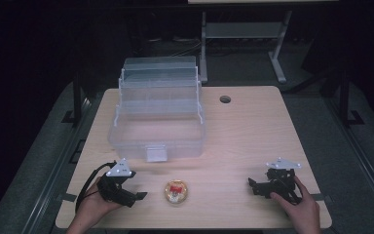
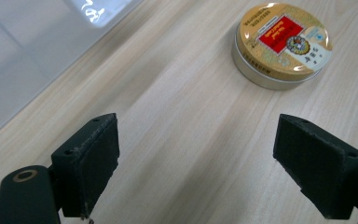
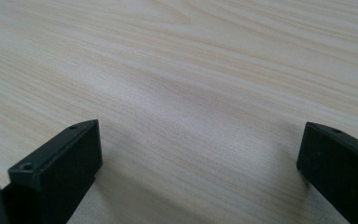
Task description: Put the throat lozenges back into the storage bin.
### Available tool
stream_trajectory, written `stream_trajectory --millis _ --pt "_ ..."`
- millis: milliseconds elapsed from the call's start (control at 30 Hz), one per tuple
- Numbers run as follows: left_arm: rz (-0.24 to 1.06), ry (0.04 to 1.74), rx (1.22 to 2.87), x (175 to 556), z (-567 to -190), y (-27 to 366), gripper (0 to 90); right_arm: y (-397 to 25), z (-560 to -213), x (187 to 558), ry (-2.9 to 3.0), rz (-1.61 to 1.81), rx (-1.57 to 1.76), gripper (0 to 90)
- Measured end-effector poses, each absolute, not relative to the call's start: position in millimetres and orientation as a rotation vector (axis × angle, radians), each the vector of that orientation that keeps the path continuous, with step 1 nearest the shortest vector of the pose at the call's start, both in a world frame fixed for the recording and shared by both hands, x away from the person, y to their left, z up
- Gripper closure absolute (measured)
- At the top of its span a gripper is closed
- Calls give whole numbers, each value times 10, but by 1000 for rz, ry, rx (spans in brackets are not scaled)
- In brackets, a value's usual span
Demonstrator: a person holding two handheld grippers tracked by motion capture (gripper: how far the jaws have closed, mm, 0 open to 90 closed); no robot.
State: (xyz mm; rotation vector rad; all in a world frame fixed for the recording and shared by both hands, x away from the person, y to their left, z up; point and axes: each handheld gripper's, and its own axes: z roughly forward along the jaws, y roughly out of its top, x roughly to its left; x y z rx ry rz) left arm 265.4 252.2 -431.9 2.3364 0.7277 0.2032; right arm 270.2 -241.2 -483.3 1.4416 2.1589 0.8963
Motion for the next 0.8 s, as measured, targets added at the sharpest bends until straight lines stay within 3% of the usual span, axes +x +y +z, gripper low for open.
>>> stream_trajectory --millis 800 --pt "164 651 2386 2731 -4216 2217 136 -2412 -4833 2702 2159 896 1442 0"
